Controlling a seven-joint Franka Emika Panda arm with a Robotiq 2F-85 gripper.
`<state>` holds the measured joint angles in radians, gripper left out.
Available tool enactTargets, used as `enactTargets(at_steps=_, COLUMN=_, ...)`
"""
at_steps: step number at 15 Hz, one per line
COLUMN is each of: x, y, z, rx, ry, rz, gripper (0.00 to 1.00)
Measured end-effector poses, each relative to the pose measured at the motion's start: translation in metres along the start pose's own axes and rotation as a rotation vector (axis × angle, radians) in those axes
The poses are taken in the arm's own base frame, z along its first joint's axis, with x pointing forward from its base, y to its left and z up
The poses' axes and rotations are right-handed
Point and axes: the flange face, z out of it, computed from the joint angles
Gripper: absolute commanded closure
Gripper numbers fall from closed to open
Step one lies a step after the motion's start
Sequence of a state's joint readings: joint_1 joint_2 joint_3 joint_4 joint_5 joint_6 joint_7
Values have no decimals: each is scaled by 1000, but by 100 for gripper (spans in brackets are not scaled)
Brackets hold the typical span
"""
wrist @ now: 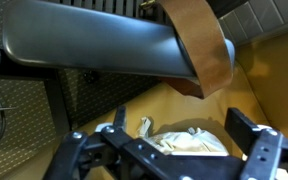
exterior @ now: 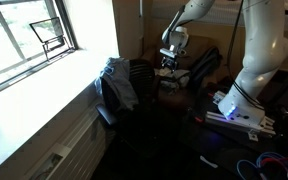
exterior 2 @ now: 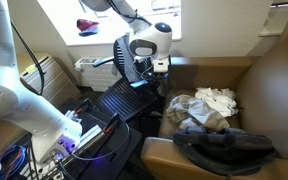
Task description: Take the belt off the arm of the black chair and put it on the seat
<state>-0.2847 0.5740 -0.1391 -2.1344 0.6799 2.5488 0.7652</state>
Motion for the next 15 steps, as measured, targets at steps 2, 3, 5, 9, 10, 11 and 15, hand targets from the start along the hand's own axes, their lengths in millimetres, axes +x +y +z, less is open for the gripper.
enactTargets(at_steps=2, x=2, y=-1, z=3, rx=-3, ry=1, rz=2, gripper=0)
enactTargets(at_steps=3, x=2, y=-1, z=3, rx=-12, ry=12, rz=-26, gripper=0)
enactTargets(at_steps=5, x=1, y=-3, z=7, rx=-40, ry=32, rz=-129, gripper=0)
enactTargets(at_steps=9, x=16, y=-24, z=44, rx=-109, ry=67, rz=-343, gripper=0)
enactTargets(at_steps=10, x=20, y=-30, z=59, rx=-141, ry=60, rz=-386, gripper=0)
enactTargets(at_steps=11, x=23, y=-36, z=73, rx=-187, ry=34, rz=-403, gripper=0)
enactTargets(at_steps=15, x=32, y=-55, z=99, rx=-270, ry=3, rz=-316, gripper=0)
